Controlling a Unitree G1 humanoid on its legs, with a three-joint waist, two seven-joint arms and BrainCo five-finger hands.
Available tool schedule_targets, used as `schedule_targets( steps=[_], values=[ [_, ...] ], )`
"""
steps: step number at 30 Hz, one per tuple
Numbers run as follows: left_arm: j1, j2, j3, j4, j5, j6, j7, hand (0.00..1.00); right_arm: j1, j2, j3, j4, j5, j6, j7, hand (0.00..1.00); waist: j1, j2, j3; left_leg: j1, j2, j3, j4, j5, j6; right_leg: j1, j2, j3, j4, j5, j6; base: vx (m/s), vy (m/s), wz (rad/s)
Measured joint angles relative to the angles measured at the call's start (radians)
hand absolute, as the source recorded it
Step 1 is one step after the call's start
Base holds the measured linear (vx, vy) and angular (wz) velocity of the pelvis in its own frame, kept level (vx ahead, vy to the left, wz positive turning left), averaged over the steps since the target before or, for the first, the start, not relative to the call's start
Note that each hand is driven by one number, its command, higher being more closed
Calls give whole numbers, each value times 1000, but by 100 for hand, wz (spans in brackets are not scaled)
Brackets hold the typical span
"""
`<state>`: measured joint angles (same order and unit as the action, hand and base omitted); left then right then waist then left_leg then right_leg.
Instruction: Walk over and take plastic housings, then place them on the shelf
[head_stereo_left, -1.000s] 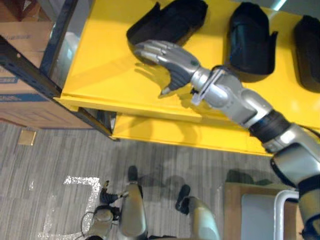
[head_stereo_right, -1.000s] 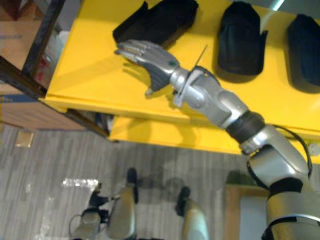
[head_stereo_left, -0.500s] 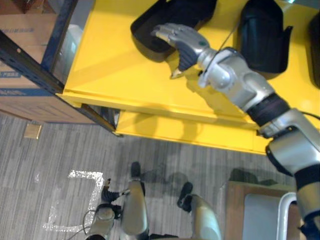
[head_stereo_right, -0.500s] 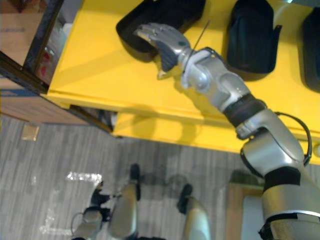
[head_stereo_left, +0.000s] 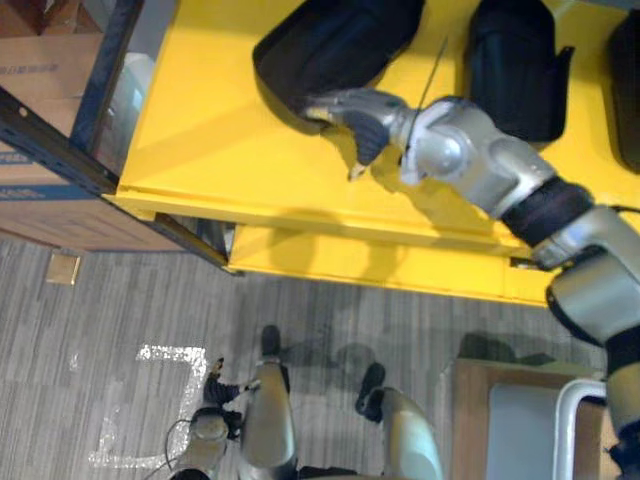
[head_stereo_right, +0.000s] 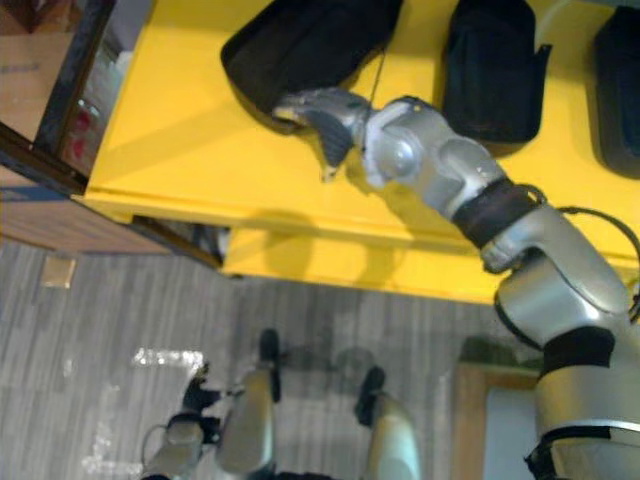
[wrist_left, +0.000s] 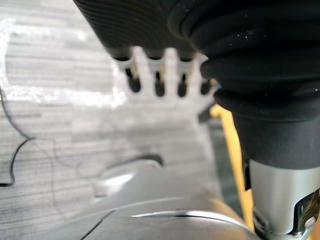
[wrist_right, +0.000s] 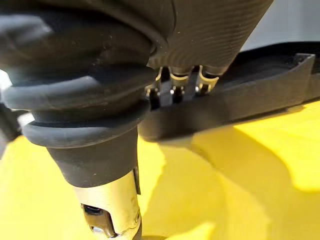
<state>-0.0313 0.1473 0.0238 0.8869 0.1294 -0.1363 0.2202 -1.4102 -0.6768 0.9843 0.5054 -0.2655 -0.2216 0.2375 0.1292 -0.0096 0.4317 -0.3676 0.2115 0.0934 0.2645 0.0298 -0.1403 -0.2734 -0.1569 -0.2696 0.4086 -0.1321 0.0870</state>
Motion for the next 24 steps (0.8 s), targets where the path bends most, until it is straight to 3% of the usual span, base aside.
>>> schedule_targets(
  steps=[6,15,24],
  values=[
    [0,4,-2,11,7,6,-5,0,5,-59,62,-78,57,-8,28,0,-8,-4,0,30,0,7,-33,12,-5,12,2,2,-2,-2,-1,2,-1,-1],
    [0,32,1,34,8,5,-7,0,11,-149,117,-185,72,-12,52,0,-7,-45,-9,55,-6,12,-85,37,-9,14,-1,1,-5,-5,-2,0,0,0],
    [-1,36,3,37,7,7,-5,0,14,-189,113,-189,-44,-39,18,0,-8,-60,-17,55,-7,12,-88,40,-10,12,-1,1,-5,-5,-2,0,0,0]
  ],
)
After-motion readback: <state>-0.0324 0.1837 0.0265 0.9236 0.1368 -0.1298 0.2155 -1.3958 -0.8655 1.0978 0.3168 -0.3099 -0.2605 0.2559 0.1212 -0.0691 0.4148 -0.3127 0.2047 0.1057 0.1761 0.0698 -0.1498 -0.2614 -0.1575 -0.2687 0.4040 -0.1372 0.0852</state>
